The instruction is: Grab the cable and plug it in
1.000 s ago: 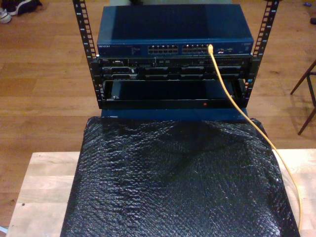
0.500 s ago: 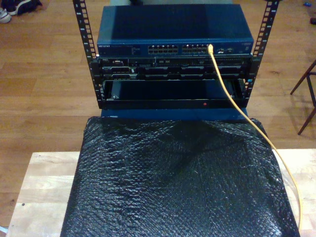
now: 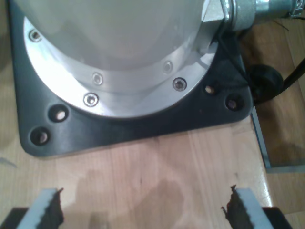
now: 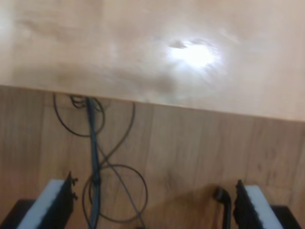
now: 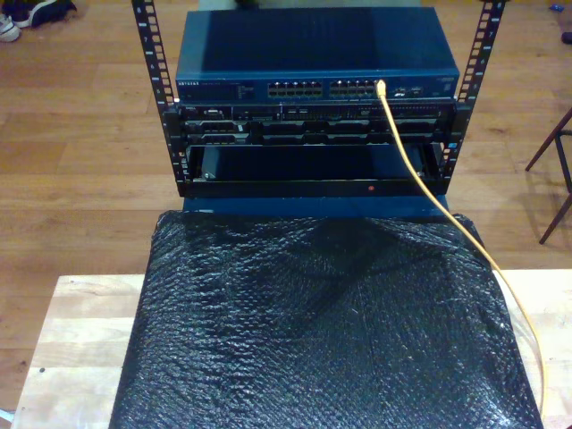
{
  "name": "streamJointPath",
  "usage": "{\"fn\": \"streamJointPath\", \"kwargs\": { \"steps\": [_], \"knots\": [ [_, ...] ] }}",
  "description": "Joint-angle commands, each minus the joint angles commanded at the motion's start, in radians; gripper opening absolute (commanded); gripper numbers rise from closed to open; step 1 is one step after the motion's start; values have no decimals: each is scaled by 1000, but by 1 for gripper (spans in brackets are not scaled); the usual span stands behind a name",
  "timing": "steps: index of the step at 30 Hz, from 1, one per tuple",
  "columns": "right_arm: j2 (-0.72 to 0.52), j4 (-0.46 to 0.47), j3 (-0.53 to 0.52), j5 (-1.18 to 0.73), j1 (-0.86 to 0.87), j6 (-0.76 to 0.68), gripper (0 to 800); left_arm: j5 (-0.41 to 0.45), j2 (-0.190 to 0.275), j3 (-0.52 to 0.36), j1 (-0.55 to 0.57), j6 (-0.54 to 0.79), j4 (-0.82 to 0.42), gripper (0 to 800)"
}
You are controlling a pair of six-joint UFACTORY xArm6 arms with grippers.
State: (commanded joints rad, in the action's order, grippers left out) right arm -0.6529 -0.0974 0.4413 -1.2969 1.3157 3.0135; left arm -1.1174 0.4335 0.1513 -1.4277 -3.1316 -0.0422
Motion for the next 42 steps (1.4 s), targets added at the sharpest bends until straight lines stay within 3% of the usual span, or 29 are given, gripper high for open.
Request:
{"fn": "streamJointPath", "kwargs": {
  "steps": [11, 42],
  "knots": [
    [-9, 3, -104, 6, 103, 124, 798, 2, 0, 0, 0, 0, 0, 800],
    [-54, 11, -338, 255, 106, 126, 798, 2, 0, 0, 0, 0, 0, 800]
  ]
}}
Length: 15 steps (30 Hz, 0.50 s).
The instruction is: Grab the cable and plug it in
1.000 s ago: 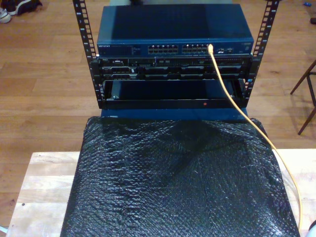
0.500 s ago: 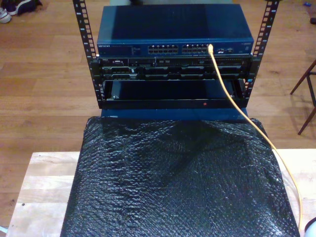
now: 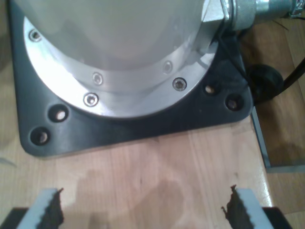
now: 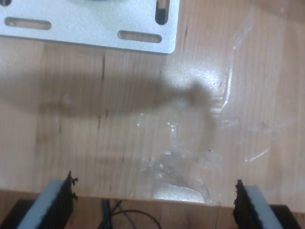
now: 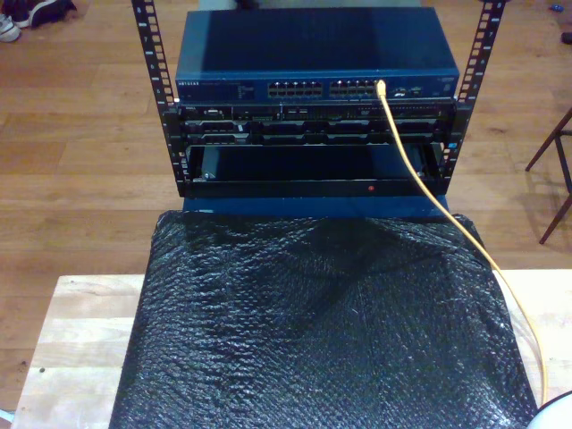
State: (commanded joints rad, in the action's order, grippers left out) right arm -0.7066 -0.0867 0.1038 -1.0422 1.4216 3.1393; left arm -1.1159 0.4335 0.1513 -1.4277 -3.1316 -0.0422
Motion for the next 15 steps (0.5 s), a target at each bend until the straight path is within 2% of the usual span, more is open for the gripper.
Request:
{"fn": "streamJointPath", "kwargs": {
  "steps": [9, 15],
  "knots": [
    [32, 35, -95, 157, -2, 11, 798, 0, 0, 0, 0, 0, 0, 800],
    [46, 29, -100, 170, 48, 69, 796, -2, 0, 0, 0, 0, 0, 800]
  ]
}}
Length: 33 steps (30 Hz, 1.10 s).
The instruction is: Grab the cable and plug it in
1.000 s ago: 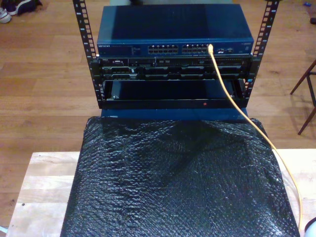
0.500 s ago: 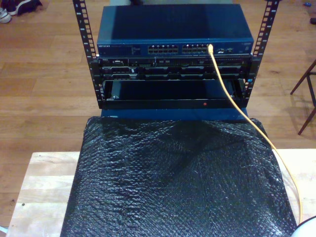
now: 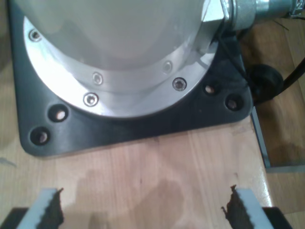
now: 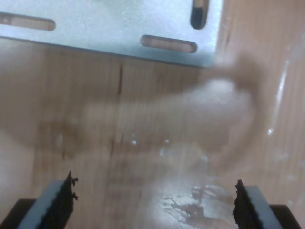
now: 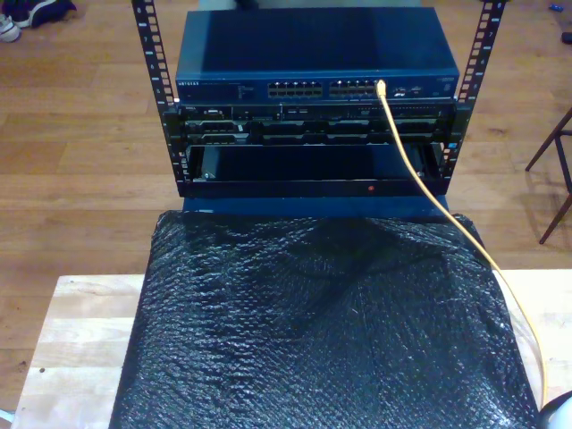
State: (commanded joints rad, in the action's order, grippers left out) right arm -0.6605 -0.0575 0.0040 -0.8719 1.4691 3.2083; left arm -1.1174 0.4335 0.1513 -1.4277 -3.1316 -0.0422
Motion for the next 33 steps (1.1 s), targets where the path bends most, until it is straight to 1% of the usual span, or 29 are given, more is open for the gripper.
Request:
{"fn": "streamJointPath", "kwargs": {
  "steps": [6, 33],
  "knots": [
    [-12, -3, -17, 26, 37, -3, 798, 0, 0, 0, 0, 0, 0, 800],
    [-23, -3, -20, 29, 38, -3, 798, 0, 0, 0, -2, 0, 0, 800]
  ]
}}
